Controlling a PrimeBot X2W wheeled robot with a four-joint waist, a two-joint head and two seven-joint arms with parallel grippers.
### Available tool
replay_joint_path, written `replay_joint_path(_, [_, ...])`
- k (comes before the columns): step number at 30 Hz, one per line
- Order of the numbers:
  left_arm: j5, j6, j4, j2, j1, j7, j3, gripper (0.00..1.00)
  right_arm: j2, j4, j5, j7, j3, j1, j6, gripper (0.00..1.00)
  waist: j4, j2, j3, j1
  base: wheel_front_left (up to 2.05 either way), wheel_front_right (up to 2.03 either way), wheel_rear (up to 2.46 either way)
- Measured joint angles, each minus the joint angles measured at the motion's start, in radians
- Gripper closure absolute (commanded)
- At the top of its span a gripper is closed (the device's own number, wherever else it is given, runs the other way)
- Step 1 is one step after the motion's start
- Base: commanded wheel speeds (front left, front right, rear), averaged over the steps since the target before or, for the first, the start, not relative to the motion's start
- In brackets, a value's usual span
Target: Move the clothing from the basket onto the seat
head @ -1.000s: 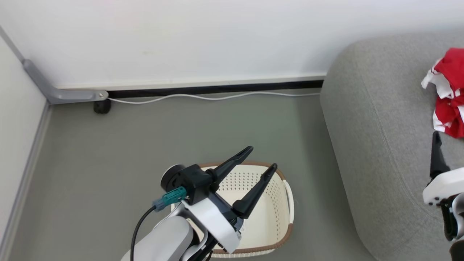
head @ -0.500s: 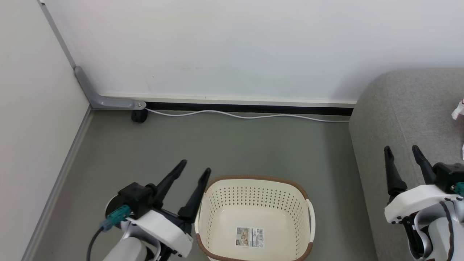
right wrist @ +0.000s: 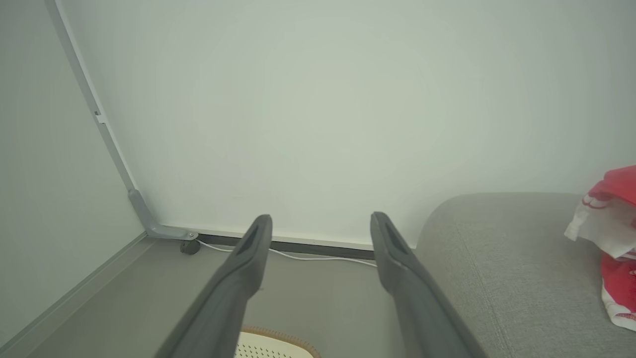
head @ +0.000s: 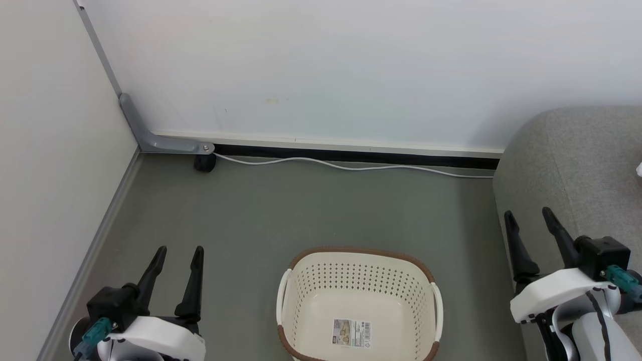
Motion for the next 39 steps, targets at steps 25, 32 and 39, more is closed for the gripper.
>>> replay_joint_path(25, [0.113, -0.008, -0.015, -0.084, 0.077, 0.000, 0.136, 0.00, 0.044, -0.043, -0.028, 0.000, 0.007, 0.091, 0.000, 0.00, -0.026, 0.0000, -0.001, -0.0001, 0.00, 0.00, 0.00])
replay_joint_path(32, [0.112, -0.008, -0.016, -0.086, 0.077, 0.000, 0.106, 0.00, 0.049, -0.042, -0.030, 0.000, -0.015, 0.091, 0.000, 0.00, -0.030, 0.0000, 0.002, -0.0001, 0.00, 0.00, 0.00])
replay_joint_path(39, [0.109, -0.008, -0.015, -0.086, 0.077, 0.000, 0.087, 0.00, 0.060, -0.041, -0.040, 0.000, -0.041, 0.093, 0.000, 0.00, -0.039, 0.0000, 0.002, 0.0000, 0.00, 0.00, 0.00])
